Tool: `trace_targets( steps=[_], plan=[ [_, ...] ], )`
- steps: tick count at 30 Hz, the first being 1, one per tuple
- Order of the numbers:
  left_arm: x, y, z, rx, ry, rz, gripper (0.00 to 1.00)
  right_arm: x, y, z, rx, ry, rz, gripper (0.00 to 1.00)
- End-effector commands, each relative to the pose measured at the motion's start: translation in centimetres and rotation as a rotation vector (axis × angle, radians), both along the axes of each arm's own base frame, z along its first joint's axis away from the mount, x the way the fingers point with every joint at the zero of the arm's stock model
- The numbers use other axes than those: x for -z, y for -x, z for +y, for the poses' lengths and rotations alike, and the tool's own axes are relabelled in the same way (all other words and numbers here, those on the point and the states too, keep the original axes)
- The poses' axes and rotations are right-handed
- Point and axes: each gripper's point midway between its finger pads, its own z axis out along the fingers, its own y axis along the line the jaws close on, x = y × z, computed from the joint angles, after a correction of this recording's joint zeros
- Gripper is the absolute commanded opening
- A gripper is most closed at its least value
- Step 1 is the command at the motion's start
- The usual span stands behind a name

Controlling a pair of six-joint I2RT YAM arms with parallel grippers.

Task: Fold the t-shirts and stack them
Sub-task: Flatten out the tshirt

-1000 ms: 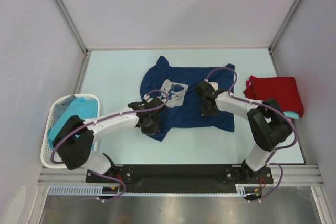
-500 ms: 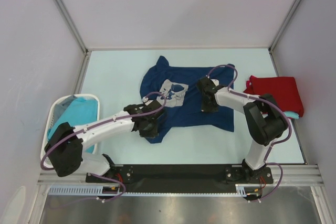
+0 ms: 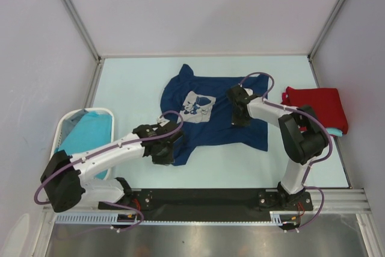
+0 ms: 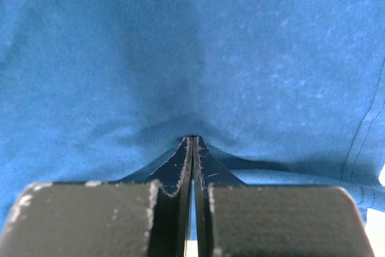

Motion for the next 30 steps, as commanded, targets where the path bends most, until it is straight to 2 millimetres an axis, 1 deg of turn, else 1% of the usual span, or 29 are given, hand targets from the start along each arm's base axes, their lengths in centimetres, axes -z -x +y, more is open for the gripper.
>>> trace_targets(
  steps=[1,3,4,5,6,7,8,9,10,11,12,13,14,15,16,18,19,20,21,22,23,25,26,30],
  plan=[
    [-0.4,1.2,1.0,-0.009,-0.007,0.004,0.01,0.1,-1.5,-0.9,0.041,0.020,-0.032,0.00],
    [-1.1,0.9,1.1,-0.014,0.003,-0.029,0.01,-0.4,-1.6,-0.9,0.037,0.021,-0.040,0.00],
    [-2.0,-0.1,1.0,-0.024,0.005,-0.078,0.02,-0.8,-1.6,-0.7,0.028,0.013,-0.050,0.00],
    [-2.9,-0.7,0.9,-0.030,0.016,-0.117,0.10,-1.1,-1.4,-0.6,0.025,0.007,-0.058,0.08],
    [-4.0,-1.5,0.8,-0.034,0.027,-0.160,0.16,-2.8,-1.6,-0.3,0.018,-0.016,-0.102,0.15],
    [-6.1,-2.9,0.1,-0.042,0.053,-0.228,0.22,-3.6,-1.4,0.2,0.004,-0.031,-0.124,0.22],
    [-7.4,-4.4,0.3,-0.062,0.035,-0.301,0.32,-4.5,-1.3,0.3,-0.001,-0.041,-0.148,0.33],
    [-8.1,-5.5,0.3,-0.065,0.006,-0.337,0.38,-6.2,-1.2,0.7,-0.008,-0.064,-0.186,0.36],
    [-9.8,-7.0,-0.5,-0.076,0.031,-0.393,0.53,-6.9,-0.7,1.1,-0.023,-0.071,-0.194,0.39],
    [-10.0,-8.0,-0.7,-0.079,0.027,-0.402,0.55,-7.6,-0.5,1.2,-0.030,-0.073,-0.205,0.44],
    [-10.2,-9.3,-0.4,-0.089,0.016,-0.408,0.56,-8.1,-0.3,1.5,-0.038,-0.073,-0.214,0.45],
    [-9.9,-11.0,-1.4,-0.097,0.025,-0.418,0.56,-8.9,0.2,1.5,-0.045,-0.074,-0.221,0.46],
    [-9.3,-11.6,-2.2,-0.084,0.054,-0.391,0.56,-9.1,0.5,1.8,-0.057,-0.073,-0.223,0.46],
    [-9.1,-13.4,-2.1,-0.098,0.070,-0.406,0.56,-9.6,0.7,1.9,-0.062,-0.075,-0.227,0.46],
    [-7.1,-14.4,-2.4,-0.100,0.044,-0.364,0.56,-10.1,1.0,1.8,-0.067,-0.075,-0.231,0.46],
    [-5.3,-16.1,-2.3,-0.112,0.045,-0.307,0.52,-10.6,1.4,1.9,-0.074,-0.073,-0.240,0.46],
    [-3.8,-17.2,-2.6,-0.119,0.025,-0.280,0.49,-11.0,1.6,1.8,-0.077,-0.072,-0.248,0.46],
    [-2.9,-17.8,-2.6,-0.126,0.013,-0.262,0.49,-11.1,1.8,1.7,-0.083,-0.068,-0.249,0.45],
    [-2.4,-18.6,-2.4,-0.140,0.021,-0.247,0.48,-11.2,1.9,1.6,-0.083,-0.065,-0.250,0.45],
    [-2.5,-19.6,-2.6,-0.151,0.024,-0.251,0.46,-11.1,2.1,1.4,-0.083,-0.061,-0.244,0.45],
    [-1.3,-20.1,-2.4,-0.161,-0.003,-0.230,0.45,-11.2,2.2,1.3,-0.085,-0.061,-0.248,0.45],
    [-0.8,-21.3,-2.6,-0.172,-0.003,-0.233,0.44,-10.8,2.5,1.3,-0.088,-0.060,-0.236,0.44],
    [-0.2,-21.7,-2.3,-0.179,-0.013,-0.221,0.44,-10.9,2.7,1.3,-0.090,-0.063,-0.238,0.44],
    [-0.1,-23.6,-2.2,-0.205,-0.012,-0.248,0.43,-10.4,3.0,1.6,-0.107,-0.068,-0.231,0.43]
  ],
)
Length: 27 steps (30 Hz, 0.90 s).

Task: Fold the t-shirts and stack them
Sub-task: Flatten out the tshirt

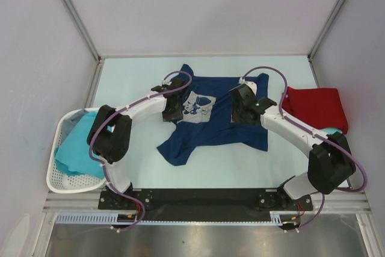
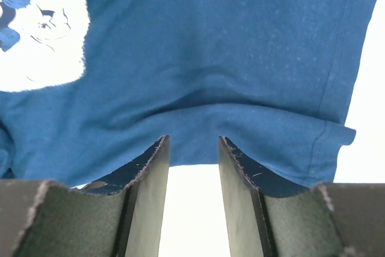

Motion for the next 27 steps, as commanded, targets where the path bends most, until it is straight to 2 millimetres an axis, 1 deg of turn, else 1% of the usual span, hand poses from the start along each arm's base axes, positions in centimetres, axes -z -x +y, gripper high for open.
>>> trace_targets(
  steps=[1,5,7,9,11,12,19,20,22,23,24,25,26,27],
  plan=[
    [-2.6,-4.1,-1.2,-0.002,0.061,-0.116,0.42,-0.5,0.5,-0.2,-0.023,0.014,-0.017,0.42],
    [-1.9,-5.2,-1.1,-0.006,0.051,-0.102,0.41,0.0,0.7,-0.2,-0.032,0.024,-0.005,0.42],
    [-1.0,-5.5,-1.0,-0.008,0.045,-0.082,0.41,0.1,0.6,-0.2,-0.031,0.025,-0.008,0.42],
    [0.1,-5.2,-0.9,-0.016,0.044,-0.048,0.39,0.1,0.5,-0.3,-0.029,0.030,-0.010,0.42],
    [0.6,-5.0,-1.0,-0.023,0.051,-0.036,0.38,0.2,0.4,-0.4,-0.023,0.028,-0.007,0.42],
    [1.0,-4.6,-0.8,-0.023,0.050,-0.023,0.38,0.2,0.4,-0.5,-0.023,0.027,-0.007,0.42],
    [2.3,-3.4,-0.3,-0.030,0.046,0.001,0.36,1.3,-0.2,-0.4,-0.002,0.024,0.009,0.42],
    [2.6,-3.3,-0.1,-0.031,0.039,0.009,0.35,2.1,-0.4,-0.4,0.010,0.031,0.024,0.42],
    [3.1,-2.9,0.3,-0.033,0.018,0.024,0.29,3.1,-1.1,-0.8,0.040,0.035,0.036,0.40],
    [3.5,-2.7,0.6,-0.036,0.008,0.036,0.26,4.4,-1.3,-0.8,0.060,0.035,0.067,0.39],
    [3.9,-2.2,1.0,-0.038,-0.006,0.052,0.20,5.2,-1.5,-1.2,0.078,0.035,0.085,0.38],
    [4.1,-2.2,1.4,-0.045,-0.016,0.055,0.18,5.7,-1.6,-1.1,0.084,0.031,0.096,0.36],
    [4.4,-2.0,1.8,-0.049,-0.026,0.066,0.18,6.7,-1.8,-0.9,0.085,0.032,0.116,0.36],
    [4.7,-1.7,2.3,-0.055,-0.038,0.075,0.15,6.9,-1.9,-0.7,0.087,0.028,0.117,0.35]
  ],
)
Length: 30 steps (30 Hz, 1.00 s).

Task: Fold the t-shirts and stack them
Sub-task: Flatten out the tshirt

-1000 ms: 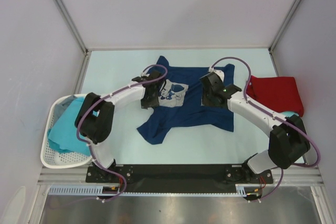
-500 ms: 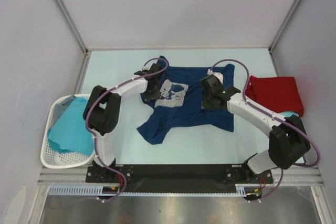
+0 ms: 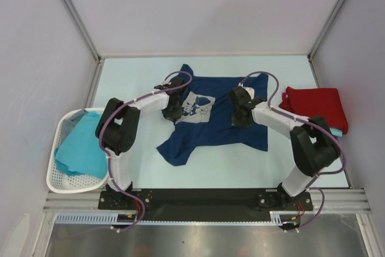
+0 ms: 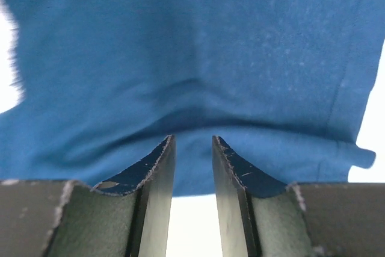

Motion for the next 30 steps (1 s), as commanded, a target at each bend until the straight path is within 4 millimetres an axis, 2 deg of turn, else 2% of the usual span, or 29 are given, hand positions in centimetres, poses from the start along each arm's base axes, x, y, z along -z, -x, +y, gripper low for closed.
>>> trace_targets(
  steps=[1,4,12,15,18,19,21,30],
  plan=[
    [1.8,1.5,2.9,-0.036,-0.075,0.061,0.13,2.1,-1.2,0.4,0.047,-0.022,0.021,0.36],
    [2.1,1.7,4.5,-0.068,-0.087,0.083,0.06,3.4,-1.3,0.6,0.044,-0.007,0.051,0.35],
    [2.3,2.7,6.7,-0.101,-0.123,0.119,0.03,6.6,-1.3,-0.2,0.080,0.014,0.152,0.31],
    [2.2,3.0,7.9,-0.126,-0.150,0.135,0.02,7.5,-1.3,-0.8,0.102,0.017,0.176,0.26],
    [1.9,3.2,8.8,-0.143,-0.162,0.145,0.01,7.9,-1.4,-1.5,0.131,0.019,0.183,0.16],
    [1.9,3.3,9.2,-0.149,-0.163,0.148,0.01,7.9,-1.4,-1.7,0.137,0.020,0.186,0.08],
    [1.6,3.3,9.4,-0.151,-0.157,0.142,0.01,8.2,-1.4,-2.3,0.160,0.018,0.194,0.00],
    [1.2,2.7,8.8,-0.141,-0.122,0.137,0.09,8.4,-0.1,-4.1,0.214,0.033,0.219,0.00]
  ],
)
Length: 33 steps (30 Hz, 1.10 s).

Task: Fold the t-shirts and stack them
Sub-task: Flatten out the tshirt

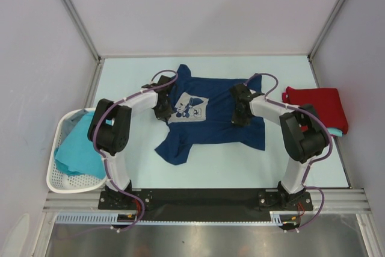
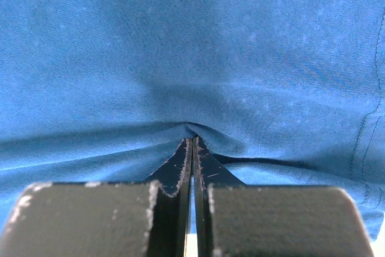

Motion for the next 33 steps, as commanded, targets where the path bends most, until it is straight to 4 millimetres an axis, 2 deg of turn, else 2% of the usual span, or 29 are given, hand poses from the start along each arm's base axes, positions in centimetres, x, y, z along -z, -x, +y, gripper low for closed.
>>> trace_targets(
  steps=[1,6,12,23,29,33],
  plan=[
    [1.1,2.6,4.5,-0.023,-0.155,0.116,0.10,3.4,1.6,-4.1,0.086,0.122,0.065,0.00],
    [0.8,1.8,4.0,-0.008,-0.138,0.104,0.23,3.6,2.0,-6.0,0.134,0.127,0.080,0.00],
    [0.3,1.3,3.9,0.003,-0.142,0.093,0.24,3.0,1.5,-7.5,0.166,0.123,0.072,0.00],
    [0.3,1.4,4.6,0.003,-0.183,0.112,0.25,3.0,1.3,-8.8,0.206,0.124,0.079,0.00],
    [0.3,1.9,6.1,-0.025,-0.235,0.138,0.25,3.0,1.5,-10.1,0.238,0.146,0.087,0.00],
    [-0.2,2.3,8.0,-0.087,-0.240,0.148,0.24,2.7,1.8,-11.2,0.269,0.157,0.083,0.00]
  ],
)
